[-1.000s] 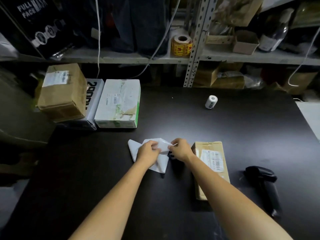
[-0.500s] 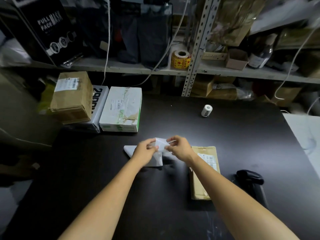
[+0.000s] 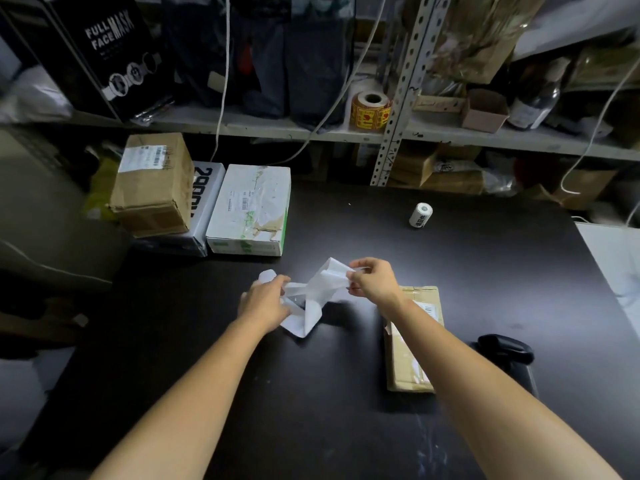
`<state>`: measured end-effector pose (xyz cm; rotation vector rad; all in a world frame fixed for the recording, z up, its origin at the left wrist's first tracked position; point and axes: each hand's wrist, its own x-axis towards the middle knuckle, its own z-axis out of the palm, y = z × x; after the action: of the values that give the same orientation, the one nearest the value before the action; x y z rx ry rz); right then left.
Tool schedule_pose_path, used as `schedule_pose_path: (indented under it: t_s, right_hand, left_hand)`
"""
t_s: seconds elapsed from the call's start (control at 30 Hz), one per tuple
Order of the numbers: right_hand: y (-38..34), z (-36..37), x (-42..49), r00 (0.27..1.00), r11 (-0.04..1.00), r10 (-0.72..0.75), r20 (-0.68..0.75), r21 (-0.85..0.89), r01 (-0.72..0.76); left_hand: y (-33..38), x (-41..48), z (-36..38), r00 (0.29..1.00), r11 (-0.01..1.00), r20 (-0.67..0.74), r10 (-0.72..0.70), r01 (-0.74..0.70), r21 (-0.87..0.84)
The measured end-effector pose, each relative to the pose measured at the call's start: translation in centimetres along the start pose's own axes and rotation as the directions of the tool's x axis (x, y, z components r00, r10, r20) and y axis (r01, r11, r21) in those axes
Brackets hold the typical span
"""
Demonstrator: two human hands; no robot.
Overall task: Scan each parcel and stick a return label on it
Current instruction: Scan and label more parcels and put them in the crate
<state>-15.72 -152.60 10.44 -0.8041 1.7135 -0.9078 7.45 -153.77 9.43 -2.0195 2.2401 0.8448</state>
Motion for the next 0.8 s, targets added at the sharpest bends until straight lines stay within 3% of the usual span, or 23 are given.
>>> schedule_pose_path:
  t_s: [0.07,0.13,0.23,0.37,0.47,0.57,0.67,0.73,0.8]
  right_hand:
    - [-0.2,-0.5,0.6,0.999,1.0,-0.009,-0.047,0.016,0.01]
    - [-0.3,-1.3,1.2,0.996,1.0,-0.01,-0.094,0.017,0.012]
    - [-0.4,-1.9,1.8,0.993,1.0,0.016,-0.116,0.011,-0.015]
    - [-0.3,-1.0,1.9,0.996,0.996,0.02,-0.083,-0.087,-0.027]
    - [-0.3,0.6,1.0,0.995,0.909,-0.098,-0.029,-0.41,0.078]
    - [-0.8,2.4,-0.1,0.976,0.77,-0.209,-0.063,-0.625,0.124]
    - [-1.7,3.8,-1.0,0.978,0.679,-0.201,-0.051,-0.727,0.101]
    - [-2.2,4.4,-1.4,0.968,0.639,-0.246,-0.054,-0.759,0.12]
    - [-2.6,4.8,-1.8,0.958,0.66,-0.286,-0.034,-0.731,0.171]
  left_hand:
    - [-0.2,0.1,0.2,0.999,0.981,-0.029,0.014,-0.008,0.196]
    - [-0.9,0.3,0.3,0.997,0.963,-0.069,-0.019,0.037,0.267]
    - [-2.3,0.8,0.2,0.993,0.987,-0.051,-0.107,0.112,0.118]
    - [-2.7,1.1,-0.1,0.988,0.983,-0.127,-0.088,0.066,-0.17]
    - [-2.0,0.6,-0.5,0.989,0.907,-0.085,-0.118,0.072,-0.416]
    - [-1.2,0.4,-0.9,0.978,0.832,-0.113,-0.173,0.083,-0.549]
    - [-0.6,0.2,-1.3,0.973,0.791,-0.125,-0.192,0.078,-0.607]
    - [-0.4,-0.1,-1.7,0.974,0.713,-0.087,-0.207,0.089,-0.696]
    - [-0.4,-0.4,-2.2,0.974,0.657,-0.078,-0.213,0.084,-0.749]
